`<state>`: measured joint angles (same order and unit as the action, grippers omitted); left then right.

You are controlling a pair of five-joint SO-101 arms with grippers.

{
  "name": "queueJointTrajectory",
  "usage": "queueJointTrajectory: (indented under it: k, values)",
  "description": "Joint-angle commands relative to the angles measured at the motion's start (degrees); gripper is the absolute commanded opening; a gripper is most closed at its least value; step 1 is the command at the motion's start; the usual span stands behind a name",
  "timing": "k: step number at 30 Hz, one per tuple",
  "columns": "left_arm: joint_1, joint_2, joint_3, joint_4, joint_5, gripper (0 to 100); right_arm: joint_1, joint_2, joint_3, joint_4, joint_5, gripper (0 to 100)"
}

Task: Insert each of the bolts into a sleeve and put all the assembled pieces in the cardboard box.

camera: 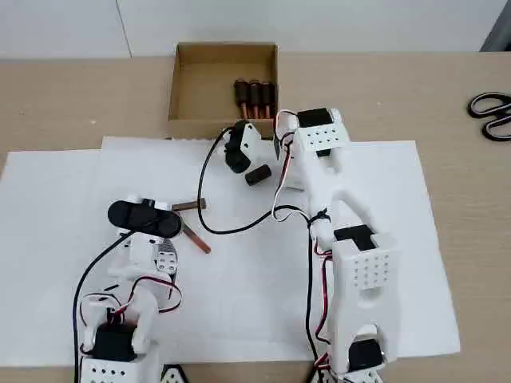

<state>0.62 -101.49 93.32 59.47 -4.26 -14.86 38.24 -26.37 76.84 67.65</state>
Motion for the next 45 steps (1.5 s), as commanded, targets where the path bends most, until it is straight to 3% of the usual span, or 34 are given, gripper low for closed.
queueJointTrajectory:
  k: [1,7,13,16,23,27,30,36,45]
  values:
    - [0.2,-0.5,-0.1,-0.2,-0.4,1,0.2,2.3,-1.9,-2.0,0.6,21.1]
    - [0.2,-0.5,-0.1,-0.2,-0.4,1,0.4,6.0,-1.9,-1.9,-0.2,6.6]
    - [0.2,-0.5,-0.1,-0.2,-0.4,1,0.5,5.9,-3.0,-0.9,-3.1,5.4]
    - [0.2,-0.5,-0.1,-0.2,-0.4,1,1.0,5.9,-8.9,2.8,-7.6,0.0]
    - [0.2,-0.5,-0.2,-0.2,-0.4,1,1.4,5.8,-32.9,19.6,-23.6,0.3]
    - [0.2,-0.5,-0.2,-0.2,-0.4,1,4.0,2.6,-37.5,20.5,-34.3,0.3]
    - [0.2,-0.5,-0.2,-0.3,-0.4,1,5.3,-6.8,-34.0,20.5,-38.8,0.3]
    - [0.3,-0.4,-0.3,-0.1,-0.3,1,5.3,-25.4,-15.2,20.1,-40.2,0.3]
    - [0.3,-0.3,-0.5,-0.1,-2.5,1,6.4,-42.6,4.7,20.1,-48.0,0.3]
